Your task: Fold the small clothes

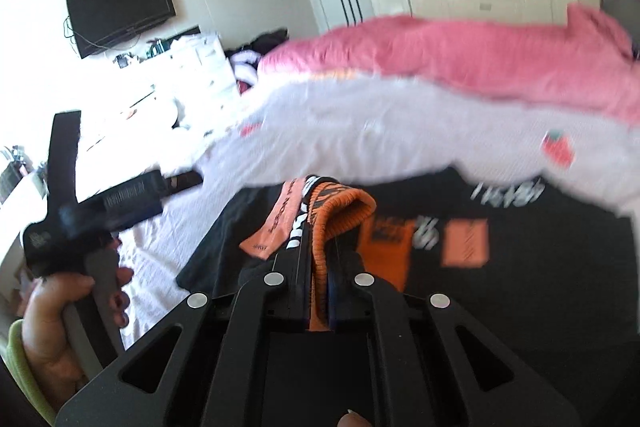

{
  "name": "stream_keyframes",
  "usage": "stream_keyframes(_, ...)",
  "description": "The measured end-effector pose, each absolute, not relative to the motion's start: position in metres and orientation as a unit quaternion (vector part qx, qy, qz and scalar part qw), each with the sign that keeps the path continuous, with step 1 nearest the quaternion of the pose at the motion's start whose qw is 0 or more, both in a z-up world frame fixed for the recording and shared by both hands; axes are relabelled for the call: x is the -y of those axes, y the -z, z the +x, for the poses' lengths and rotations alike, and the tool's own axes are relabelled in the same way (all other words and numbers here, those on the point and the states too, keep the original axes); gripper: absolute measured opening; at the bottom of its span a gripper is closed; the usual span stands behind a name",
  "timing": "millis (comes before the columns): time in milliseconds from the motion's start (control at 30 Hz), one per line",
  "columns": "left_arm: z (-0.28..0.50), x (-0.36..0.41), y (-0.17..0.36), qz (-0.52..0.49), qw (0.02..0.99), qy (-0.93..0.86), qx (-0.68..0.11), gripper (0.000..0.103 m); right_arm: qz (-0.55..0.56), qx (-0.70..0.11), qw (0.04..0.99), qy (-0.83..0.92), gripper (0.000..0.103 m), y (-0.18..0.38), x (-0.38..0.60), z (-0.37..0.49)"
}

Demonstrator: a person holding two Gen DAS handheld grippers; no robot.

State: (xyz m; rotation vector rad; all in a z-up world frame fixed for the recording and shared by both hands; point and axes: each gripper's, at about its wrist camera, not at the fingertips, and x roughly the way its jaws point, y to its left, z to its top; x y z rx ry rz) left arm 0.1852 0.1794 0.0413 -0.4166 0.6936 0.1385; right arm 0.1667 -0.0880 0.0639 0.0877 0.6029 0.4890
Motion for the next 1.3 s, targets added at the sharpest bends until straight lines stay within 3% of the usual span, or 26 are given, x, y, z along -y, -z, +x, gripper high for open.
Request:
stream_keyframes(233, 0.187, -0.173, -0.042, -0.197, 0.920, -0.066, -0.333, 0.089, 0.004, -0.271, 0.948, -0.169, 0.005, -0.079, 0.147, 0.182)
stream_keyframes(500, 0.193, -0.153, -0.041, -0.177, 0.923, -0.055, -0.336, 0.089, -0.037, -0.296, 0.949, -0.105, 0.005, -0.044, 0.197, 0.188)
stream_keyframes(933, 0.214, -0.054, -0.033, -0.087, 0.931, 0.043, -0.351, 0.085, -0.029, -0.327, 0.943, -0.062, 0.005, -0.019, 0.224, 0.196)
stream_keyframes(1033, 0.225, -0.031, -0.023, -0.069, 0.925, 0.066, -0.367, 0.079, -0.017, -0.339, 0.939, -0.053, 0.005, -0.014, 0.233, 0.200)
stream_keyframes(1300, 0.249, -0.009, 0.027, -0.056, 0.889, 0.084, -0.446, 0.078, -0.015, -0.375, 0.927, -0.014, 0.010, 0.003, 0.247, 0.210)
